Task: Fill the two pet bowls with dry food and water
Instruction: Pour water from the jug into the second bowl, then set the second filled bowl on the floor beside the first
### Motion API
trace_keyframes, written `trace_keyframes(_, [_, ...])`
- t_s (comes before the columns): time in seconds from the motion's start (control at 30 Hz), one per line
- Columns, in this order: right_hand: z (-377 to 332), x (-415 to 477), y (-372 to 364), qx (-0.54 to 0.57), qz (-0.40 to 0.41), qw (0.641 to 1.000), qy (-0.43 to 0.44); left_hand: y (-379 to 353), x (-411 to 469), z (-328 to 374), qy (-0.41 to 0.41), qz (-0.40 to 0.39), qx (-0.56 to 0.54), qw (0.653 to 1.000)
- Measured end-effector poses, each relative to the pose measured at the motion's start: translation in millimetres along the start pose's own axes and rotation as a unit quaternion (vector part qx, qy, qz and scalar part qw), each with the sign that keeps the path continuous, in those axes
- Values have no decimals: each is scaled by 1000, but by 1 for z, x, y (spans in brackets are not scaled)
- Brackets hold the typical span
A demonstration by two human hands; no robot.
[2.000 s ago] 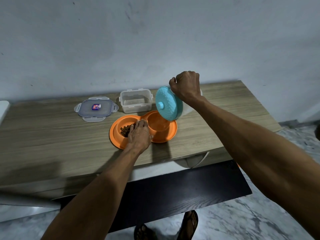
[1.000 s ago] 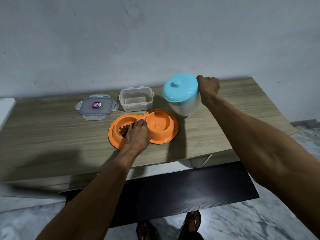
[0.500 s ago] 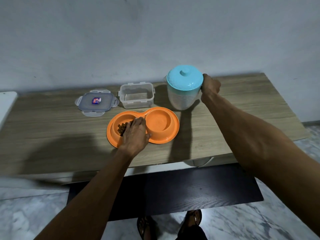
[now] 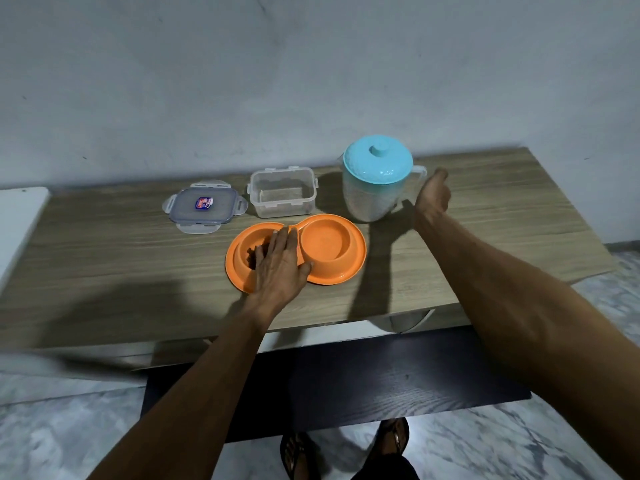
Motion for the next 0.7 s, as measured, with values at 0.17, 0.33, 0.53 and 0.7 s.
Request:
trace_keyframes(0.17, [40, -43, 16, -112, 20, 993, -3, 13, -8, -40, 126, 95, -52, 986])
trace_keyframes(0.33, [76, -83, 2, -262, -70, 962, 37, 9, -11, -94, 303, 56, -118, 944])
trace_keyframes(0.53, [89, -107, -13, -351, -95, 930, 52, 4, -4, -113, 341, 18, -149, 928])
trace_keyframes(0.7, [96, -112, -15, -364, -96, 925, 54, 6, -4, -114, 355, 7, -171, 919])
Point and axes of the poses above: each hand's wrist, its own x-axis towards the middle knuckle, its own y-axis out of the back of the hand, z = x × y, the point moved 4 cm from there along x, towards the middle knuckle, and after that the axes turned 6 degrees about x, right-handed, at the moved point
